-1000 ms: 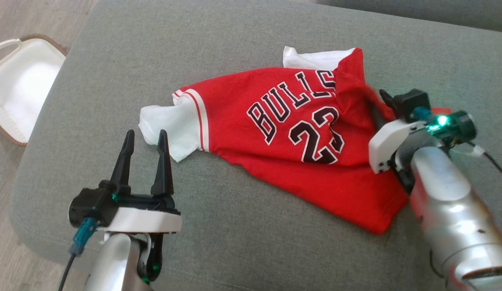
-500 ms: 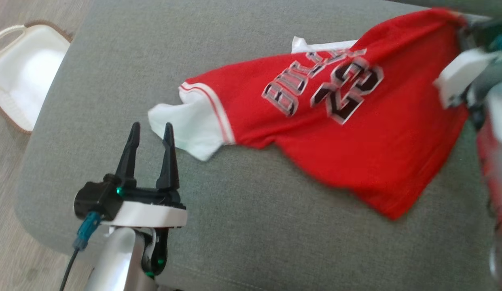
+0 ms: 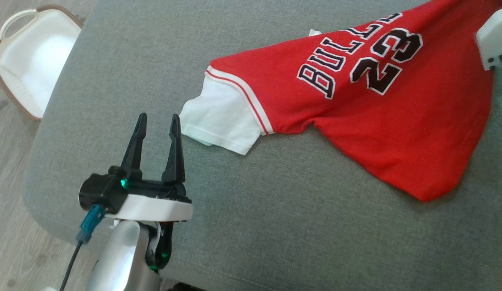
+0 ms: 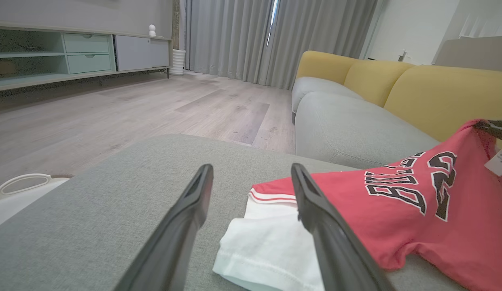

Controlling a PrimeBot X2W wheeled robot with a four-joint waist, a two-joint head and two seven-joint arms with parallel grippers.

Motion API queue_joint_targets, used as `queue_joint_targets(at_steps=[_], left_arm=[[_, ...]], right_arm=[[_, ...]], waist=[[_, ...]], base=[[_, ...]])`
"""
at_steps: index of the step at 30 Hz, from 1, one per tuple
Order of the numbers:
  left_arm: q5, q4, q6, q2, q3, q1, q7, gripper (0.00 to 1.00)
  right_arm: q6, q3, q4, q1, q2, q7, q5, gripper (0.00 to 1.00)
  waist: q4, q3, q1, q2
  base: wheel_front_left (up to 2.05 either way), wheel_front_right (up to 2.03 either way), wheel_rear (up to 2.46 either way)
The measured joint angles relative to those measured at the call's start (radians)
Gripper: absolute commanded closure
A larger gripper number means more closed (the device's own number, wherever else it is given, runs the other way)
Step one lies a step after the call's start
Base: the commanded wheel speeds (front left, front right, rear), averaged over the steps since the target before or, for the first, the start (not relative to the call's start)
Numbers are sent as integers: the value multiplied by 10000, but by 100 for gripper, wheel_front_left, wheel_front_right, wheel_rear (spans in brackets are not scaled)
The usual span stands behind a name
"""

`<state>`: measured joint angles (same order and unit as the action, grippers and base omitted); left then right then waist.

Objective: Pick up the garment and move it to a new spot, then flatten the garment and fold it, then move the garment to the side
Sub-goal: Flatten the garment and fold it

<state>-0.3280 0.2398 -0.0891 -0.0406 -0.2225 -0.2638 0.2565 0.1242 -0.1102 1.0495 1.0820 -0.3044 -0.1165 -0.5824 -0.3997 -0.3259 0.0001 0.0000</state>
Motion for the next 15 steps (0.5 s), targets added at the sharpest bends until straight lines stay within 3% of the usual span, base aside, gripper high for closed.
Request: queue_joint_targets(at_steps=[9,15], left_arm=[[119,63,8,10,407,27,0,0],[364,109,2,15,677,377,0,0]], right_arm=[[0,-621,136,-211,882,-1045,-75,0],[0,-717,-700,-1755,1918,-1319,443,0]], waist=[[453,523,-1,0],[1005,1159,-2,0]], base=[[0,0,0],[0,0,0]])
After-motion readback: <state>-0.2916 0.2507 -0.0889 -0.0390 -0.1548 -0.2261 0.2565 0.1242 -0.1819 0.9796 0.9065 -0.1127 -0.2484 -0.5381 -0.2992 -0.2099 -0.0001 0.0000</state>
